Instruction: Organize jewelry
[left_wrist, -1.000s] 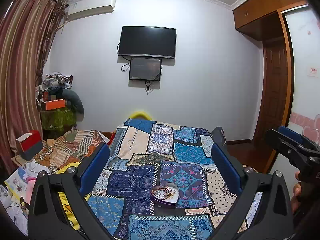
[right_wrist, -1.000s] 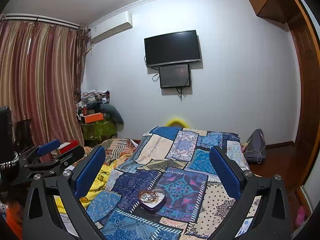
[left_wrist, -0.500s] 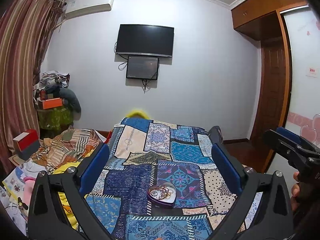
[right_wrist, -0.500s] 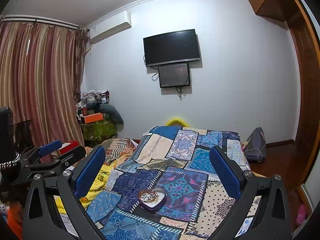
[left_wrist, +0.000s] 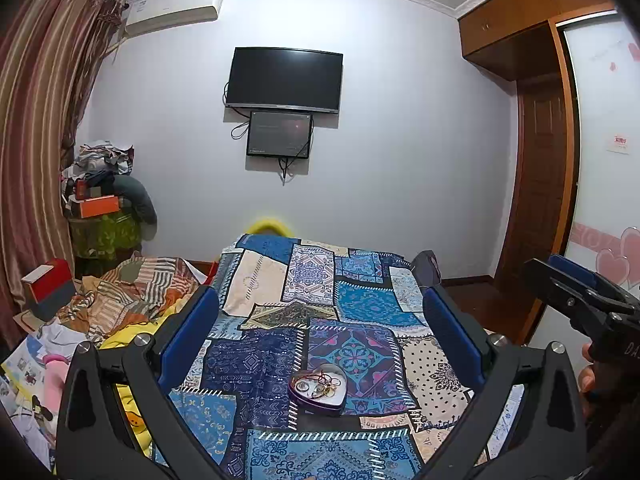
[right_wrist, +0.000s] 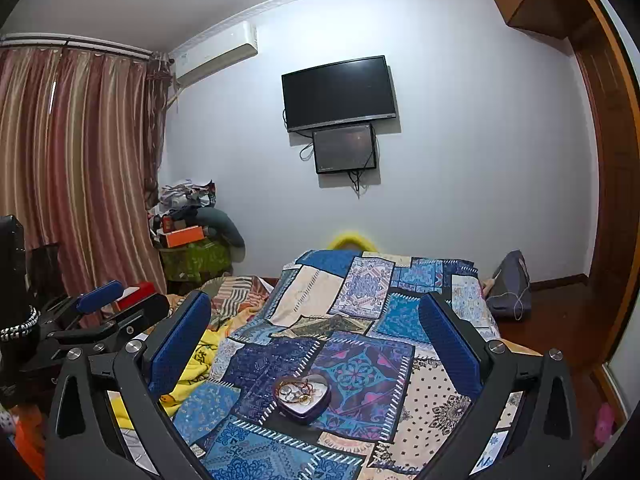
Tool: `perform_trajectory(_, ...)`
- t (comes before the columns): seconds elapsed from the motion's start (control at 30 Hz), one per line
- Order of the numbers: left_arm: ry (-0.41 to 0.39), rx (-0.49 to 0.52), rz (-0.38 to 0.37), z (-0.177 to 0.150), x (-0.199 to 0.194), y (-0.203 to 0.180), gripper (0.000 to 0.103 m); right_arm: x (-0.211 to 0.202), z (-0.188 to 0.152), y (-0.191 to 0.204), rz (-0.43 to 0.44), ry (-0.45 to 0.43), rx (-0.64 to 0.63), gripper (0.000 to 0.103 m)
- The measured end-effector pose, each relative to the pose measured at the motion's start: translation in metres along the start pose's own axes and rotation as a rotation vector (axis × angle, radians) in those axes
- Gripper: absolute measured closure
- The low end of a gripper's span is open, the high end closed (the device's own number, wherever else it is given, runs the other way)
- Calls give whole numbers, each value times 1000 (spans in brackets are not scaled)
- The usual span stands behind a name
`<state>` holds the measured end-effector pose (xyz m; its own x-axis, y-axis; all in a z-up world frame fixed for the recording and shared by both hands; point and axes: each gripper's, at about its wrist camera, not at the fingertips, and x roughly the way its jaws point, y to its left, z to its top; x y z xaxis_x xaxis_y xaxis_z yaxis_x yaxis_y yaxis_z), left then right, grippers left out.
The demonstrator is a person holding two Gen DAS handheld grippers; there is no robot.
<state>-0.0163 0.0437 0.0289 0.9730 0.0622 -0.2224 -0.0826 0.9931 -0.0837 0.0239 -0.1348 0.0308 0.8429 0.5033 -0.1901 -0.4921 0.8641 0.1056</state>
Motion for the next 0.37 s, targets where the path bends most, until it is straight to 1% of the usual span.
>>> perform_trajectory(0.37,14,-14,-6,-2,5,4,1,2,0,0,-1,11,3,0)
